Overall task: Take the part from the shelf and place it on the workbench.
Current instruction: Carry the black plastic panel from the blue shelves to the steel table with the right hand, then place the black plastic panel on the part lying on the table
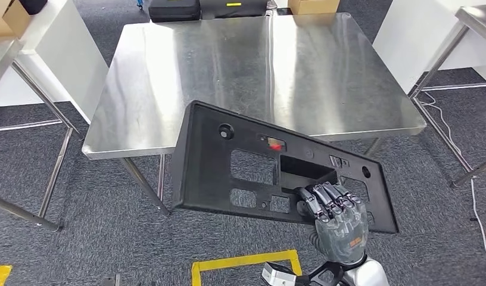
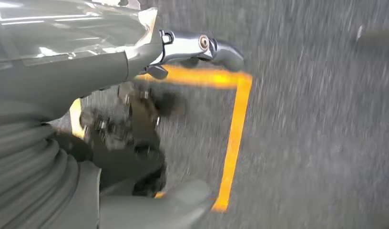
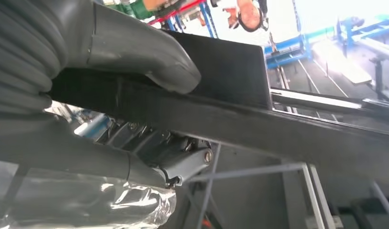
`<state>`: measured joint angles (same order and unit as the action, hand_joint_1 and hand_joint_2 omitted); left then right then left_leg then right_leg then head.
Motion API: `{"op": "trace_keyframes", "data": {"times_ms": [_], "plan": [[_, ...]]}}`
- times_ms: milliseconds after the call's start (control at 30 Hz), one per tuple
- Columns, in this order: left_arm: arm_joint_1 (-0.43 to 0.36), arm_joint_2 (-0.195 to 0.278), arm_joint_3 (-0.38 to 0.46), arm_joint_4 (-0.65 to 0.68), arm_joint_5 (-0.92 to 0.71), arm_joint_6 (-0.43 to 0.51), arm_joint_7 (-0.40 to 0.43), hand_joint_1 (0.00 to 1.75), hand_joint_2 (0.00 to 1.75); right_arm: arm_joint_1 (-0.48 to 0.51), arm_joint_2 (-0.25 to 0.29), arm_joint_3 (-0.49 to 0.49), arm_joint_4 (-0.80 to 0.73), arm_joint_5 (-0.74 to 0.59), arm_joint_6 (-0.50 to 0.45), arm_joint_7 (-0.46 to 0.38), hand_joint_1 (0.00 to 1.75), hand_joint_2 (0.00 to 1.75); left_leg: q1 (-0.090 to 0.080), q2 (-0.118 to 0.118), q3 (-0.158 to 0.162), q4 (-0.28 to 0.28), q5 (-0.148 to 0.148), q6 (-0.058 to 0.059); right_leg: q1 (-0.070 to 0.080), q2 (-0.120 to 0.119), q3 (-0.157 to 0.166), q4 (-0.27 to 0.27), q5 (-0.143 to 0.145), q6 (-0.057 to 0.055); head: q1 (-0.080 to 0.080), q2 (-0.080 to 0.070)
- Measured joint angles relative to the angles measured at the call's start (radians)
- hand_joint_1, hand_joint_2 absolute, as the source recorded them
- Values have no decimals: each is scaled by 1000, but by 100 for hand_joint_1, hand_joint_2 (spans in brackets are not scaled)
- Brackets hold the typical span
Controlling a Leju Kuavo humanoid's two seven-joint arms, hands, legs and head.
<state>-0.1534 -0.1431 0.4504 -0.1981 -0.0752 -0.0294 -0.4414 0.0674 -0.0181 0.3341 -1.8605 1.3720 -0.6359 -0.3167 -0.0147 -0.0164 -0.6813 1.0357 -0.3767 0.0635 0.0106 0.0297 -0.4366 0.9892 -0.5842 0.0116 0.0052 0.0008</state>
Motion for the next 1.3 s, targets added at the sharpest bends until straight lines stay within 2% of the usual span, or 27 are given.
{"op": "trace_keyframes", "data": {"times_ms": [67, 100, 167, 200, 233, 267, 333, 367, 400, 467, 500, 533, 633, 700, 733, 833, 933, 1133, 1300], "plan": [[-2, -5, 0, 0, 3, 1, -1, 0, 175, -2, 0, 0, -5, 3, 0, 3, 175, 175, 6, 2, 21, -25, -1, 4, -1, -10, -11, 36, -20, 8, 1, 0], [-3, -7, 0, 0, 3, 0, -2, 0, 175, -2, -1, 0, -6, 5, 0, 6, 175, 175, 9, 3, 30, -34, -3, 6, -3, -15, -39, 89, -39, 10, 2, 0], [-4, -9, 0, 0, 3, 0, -2, 0, 175, 0, -3, 1, -7, 12, 0, 15, 175, 175, 11, 4, 40, -38, -11, 7, -10, -17, -132, 228, -76, 19, 2, 0], [-3, -10, 0, 0, 3, 0, -2, 0, 175, 2, -4, 1, -7, 16, 0, 22, 175, 175, 13, 3, 44, -38, -16, 6, -15, -17, -173, 276, -80, 27, 2, 0], [-2, -12, 0, 0, 3, -1, -3, 0, 175, 4, -4, 2, -6, 21, 0, 29, 175, 175, 14, 2, 48, -38, -20, 3, -21, -18, -197, 287, -66, 39, 2, 0], [-1, -13, 0, 0, 3, -2, -4, 0, 175, 4, -5, 4, -6, 25, 0, 36, 175, 175, 17, 1, 53, -37, -24, -1, -26, -19, -200, 257, -35, 54, 2, 0], [0, -15, 0, 0, 3, -2, -5, 0, 175, 5, -6, 6, -6, 34, 0, 47, 175, 175, 21, -2, 62, -31, -34, -13, -38, -25, -165, 125, 50, 81, 4, 0], [0, -15, 0, 0, 3, -3, -6, 0, 175, 4, -6, 9, -7, 39, 0, 52, 175, 175, 20, -4, 64, -26, -41, -20, -41, -27, -147, 69, 82, 82, 5, 0], [0, -16, 0, 0, 3, -3, -6, 0, 175, 4, -7, 12, -7, 43, 0, 57, 175, 175, 18, -4, 64, -21, -47, -25, -43, -30, -134, 33, 103, 73, 5, 0], [0, -15, 0, 0, 3, -4, -6, 0, 175, 5, -8, 18, -8, 49, 0, 66, 175, 175, 16, -4, 62, -15, -53, -18, -42, -29, -128, 21, 114, 49, 2, 0], [0, -15, 0, 0, 3, -4, -7, 0, 175, 5, -9, 20, -9, 51, 0, 70, 175, 175, 17, -3, 62, -15, -52, -10, -42, -28, -128, 21, 116, 44, 1, 0], [0, -15, 0, 0, 3, -4, -7, 0, 175, 4, -9, 21, -9, 52, 0, 72, 175, 175, 18, -2, 63, -16, -51, -4, -39, -28, -128, 22, 116, 43, 1, 0], [0, -16, 0, 0, 3, -5, -7, 0, 175, 4, -11, 23, -10, 54, 0, 73, 175, 175, 21, -2, 67, -21, -48, -7, -34, -27, -127, 22, 115, 37, 1, 0], [0, -16, 0, 0, 3, -5, -7, 0, 175, 4, -12, 26, -10, 55, 0, 73, 175, 175, 23, -2, 68, -23, -48, -14, -31, -27, -127, 22, 114, 29, 1, 0], [0, -16, 0, 0, 3, -5, -7, 0, 175, 4, -13, 28, -11, 55, 0, 73, 175, 175, 24, -2, 69, -24, -48, -21, -30, -27, -127, 22, 114, 26, 1, 0], [0, -15, 0, 0, 2, -19, -7, 0, 175, 3, -14, 30, -11, 55, 0, 75, 175, 175, 26, -2, 70, -27, -48, -39, -27, -27, -128, 22, 113, 25, 1, 0], [1, -9, 0, 0, 2, -37, -7, 0, 175, 3, -15, 37, -11, 58, 0, 81, 175, 175, 25, -2, 70, -27, -50, -43, -25, -27, -128, 22, 113, 25, 1, 0], [5, 0, 1, 0, 6, -53, -23, 0, 175, -16, -17, 60, -9, 52, 0, 95, 175, 175, 19, -2, 70, -26, -50, -43, -28, -27, -128, 22, 113, 25, 1, 0], [10, 7, 1, 0, 9, -62, -35, 0, 175, -35, -20, 73, -1, 41, 0, 98, 175, 175, 15, -3, 66, -17, -55, -36, -36, -27, -126, 20, 113, 26, 1, 0]]}}
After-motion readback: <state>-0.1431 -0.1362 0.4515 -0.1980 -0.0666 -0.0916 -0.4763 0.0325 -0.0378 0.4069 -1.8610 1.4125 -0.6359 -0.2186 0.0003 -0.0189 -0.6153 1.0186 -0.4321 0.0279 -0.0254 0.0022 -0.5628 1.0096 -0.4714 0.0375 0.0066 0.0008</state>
